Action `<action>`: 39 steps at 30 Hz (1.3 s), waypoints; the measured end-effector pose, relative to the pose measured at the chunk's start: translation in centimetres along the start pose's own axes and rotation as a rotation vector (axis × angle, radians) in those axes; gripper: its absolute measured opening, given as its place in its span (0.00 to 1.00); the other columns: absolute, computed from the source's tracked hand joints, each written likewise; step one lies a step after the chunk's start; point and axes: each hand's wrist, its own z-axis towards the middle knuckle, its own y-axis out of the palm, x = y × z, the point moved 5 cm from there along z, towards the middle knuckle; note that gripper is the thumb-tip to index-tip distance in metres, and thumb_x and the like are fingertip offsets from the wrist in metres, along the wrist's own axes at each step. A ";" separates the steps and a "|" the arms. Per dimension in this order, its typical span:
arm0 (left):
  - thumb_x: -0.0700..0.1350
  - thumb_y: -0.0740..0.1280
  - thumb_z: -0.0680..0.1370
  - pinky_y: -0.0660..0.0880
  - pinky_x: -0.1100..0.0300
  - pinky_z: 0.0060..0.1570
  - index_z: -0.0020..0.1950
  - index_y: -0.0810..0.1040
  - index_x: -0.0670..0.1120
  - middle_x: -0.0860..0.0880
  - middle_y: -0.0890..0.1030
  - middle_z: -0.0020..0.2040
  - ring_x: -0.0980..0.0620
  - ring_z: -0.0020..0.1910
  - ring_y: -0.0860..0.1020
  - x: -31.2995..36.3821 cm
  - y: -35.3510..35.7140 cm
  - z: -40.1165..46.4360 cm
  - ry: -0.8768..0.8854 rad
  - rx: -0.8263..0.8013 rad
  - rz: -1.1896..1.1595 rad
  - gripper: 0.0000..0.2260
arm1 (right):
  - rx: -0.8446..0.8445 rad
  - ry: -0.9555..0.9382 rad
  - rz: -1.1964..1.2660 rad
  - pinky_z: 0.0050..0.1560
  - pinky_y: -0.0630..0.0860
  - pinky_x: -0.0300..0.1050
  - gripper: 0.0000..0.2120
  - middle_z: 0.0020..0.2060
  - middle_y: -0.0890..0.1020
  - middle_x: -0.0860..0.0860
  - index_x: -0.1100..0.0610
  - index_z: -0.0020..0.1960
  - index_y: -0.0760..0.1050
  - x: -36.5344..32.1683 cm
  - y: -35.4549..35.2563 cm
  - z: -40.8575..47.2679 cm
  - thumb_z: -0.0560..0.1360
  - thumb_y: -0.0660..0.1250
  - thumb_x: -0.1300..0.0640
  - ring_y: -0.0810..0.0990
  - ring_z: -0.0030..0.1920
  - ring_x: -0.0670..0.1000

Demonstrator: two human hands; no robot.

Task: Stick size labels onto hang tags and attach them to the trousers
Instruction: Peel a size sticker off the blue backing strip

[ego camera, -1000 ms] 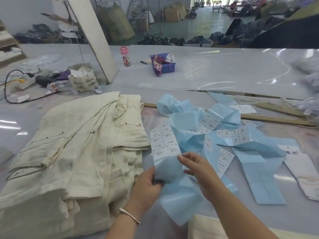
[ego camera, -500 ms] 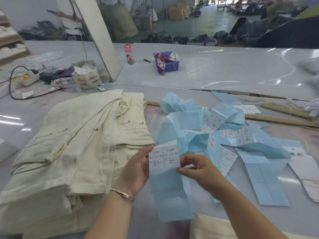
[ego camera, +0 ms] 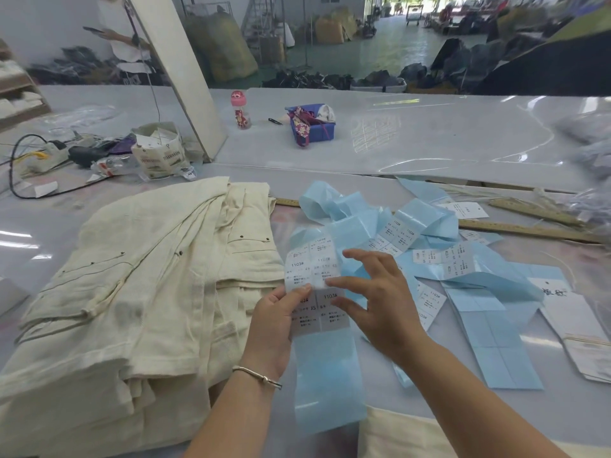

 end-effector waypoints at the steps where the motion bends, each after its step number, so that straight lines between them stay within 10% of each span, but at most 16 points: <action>1: 0.38 0.69 0.74 0.80 0.46 0.48 0.50 0.85 0.41 0.37 0.84 0.49 0.42 0.43 0.83 -0.1 0.0 0.0 -0.013 -0.008 -0.021 0.07 | -0.019 -0.002 -0.003 0.61 0.68 0.51 0.12 0.62 0.77 0.51 0.49 0.51 0.85 -0.1 0.1 0.0 0.68 0.77 0.52 0.71 0.64 0.58; 25: 0.39 0.71 0.73 0.79 0.56 0.40 0.48 0.83 0.50 0.51 0.86 0.42 0.52 0.39 0.83 -0.6 0.6 -0.1 0.096 0.144 0.255 0.08 | 0.209 -0.053 -0.058 0.44 0.77 0.55 0.08 0.47 0.84 0.52 0.57 0.35 0.84 -1.6 -0.3 -1.2 0.60 0.81 0.63 0.80 0.49 0.60; 39: 0.38 0.69 0.75 0.78 0.54 0.46 0.53 0.82 0.43 0.44 0.85 0.48 0.48 0.42 0.82 0.3 -0.8 1.3 0.108 0.332 0.164 0.08 | -0.032 0.046 0.247 0.59 0.70 0.42 0.07 0.52 0.81 0.43 0.52 0.36 0.78 -3.9 -2.3 -3.6 0.67 0.76 0.59 0.75 0.58 0.49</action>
